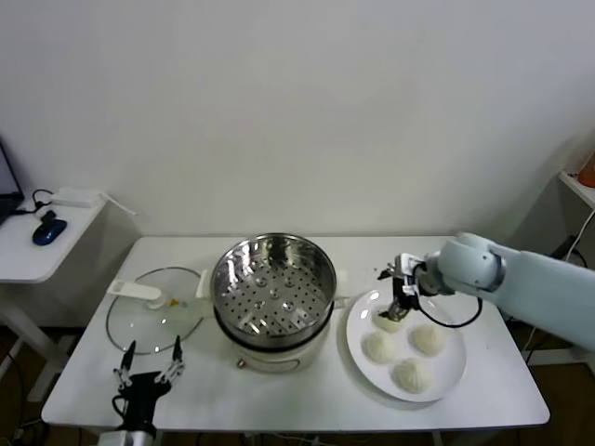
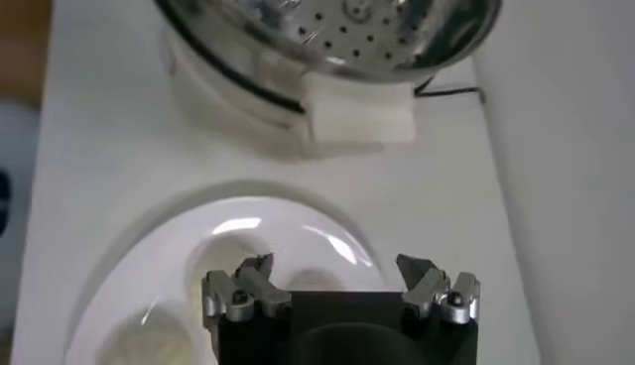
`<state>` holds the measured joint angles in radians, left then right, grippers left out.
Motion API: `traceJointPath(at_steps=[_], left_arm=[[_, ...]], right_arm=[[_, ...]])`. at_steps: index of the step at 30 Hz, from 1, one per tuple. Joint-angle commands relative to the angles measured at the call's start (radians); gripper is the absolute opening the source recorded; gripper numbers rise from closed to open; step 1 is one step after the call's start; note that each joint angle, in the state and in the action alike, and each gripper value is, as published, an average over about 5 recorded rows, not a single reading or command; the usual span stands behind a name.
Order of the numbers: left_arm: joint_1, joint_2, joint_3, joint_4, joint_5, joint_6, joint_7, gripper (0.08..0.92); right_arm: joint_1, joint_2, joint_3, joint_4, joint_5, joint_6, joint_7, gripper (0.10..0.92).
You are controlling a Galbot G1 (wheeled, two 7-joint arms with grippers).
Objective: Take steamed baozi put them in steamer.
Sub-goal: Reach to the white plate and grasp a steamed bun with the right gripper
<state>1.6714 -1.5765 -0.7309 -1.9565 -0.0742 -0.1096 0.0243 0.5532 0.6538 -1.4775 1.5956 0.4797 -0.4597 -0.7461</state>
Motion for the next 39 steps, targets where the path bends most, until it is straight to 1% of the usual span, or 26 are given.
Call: traceJointPath(at_steps=[1, 8, 19, 26, 30, 39], left_arm=[[-0.002, 0.003, -0.003, 0.011, -0.001, 0.0, 0.001, 0.823], [-0.006, 0.01, -0.01, 0.014, -0.004, 0.007, 0.006, 0.823], [-0.005, 0.013, -0.017, 0.033, 0.012, 0.003, 0.013, 0.823], [-0.001, 0.015, -0.018, 0.039, 0.02, 0.002, 0.011, 0.823], [0.003, 0.018, -0.025, 0.04, 0.021, 0.001, 0.011, 0.823], [0.002, 0.019, -0.028, 0.041, 0.022, 0.001, 0.012, 0.823]], right_arm=[[0.291, 0.122, -0.355, -0.126, 0.039, 0.1, -0.147, 0.823], [0.172, 0.203, -0.292, -0.198, 0.04, 0.08, -0.125, 0.823], [-0.048, 0.187, -0.158, -0.235, -0.028, 0.022, -0.078, 0.823], [-0.165, 0.206, -0.034, -0.312, -0.063, 0.033, -0.049, 0.823], [-0.197, 0.223, 0.003, -0.34, -0.092, 0.04, -0.042, 0.823], [-0.212, 0.224, 0.006, -0.347, -0.115, 0.022, -0.037, 0.823]])
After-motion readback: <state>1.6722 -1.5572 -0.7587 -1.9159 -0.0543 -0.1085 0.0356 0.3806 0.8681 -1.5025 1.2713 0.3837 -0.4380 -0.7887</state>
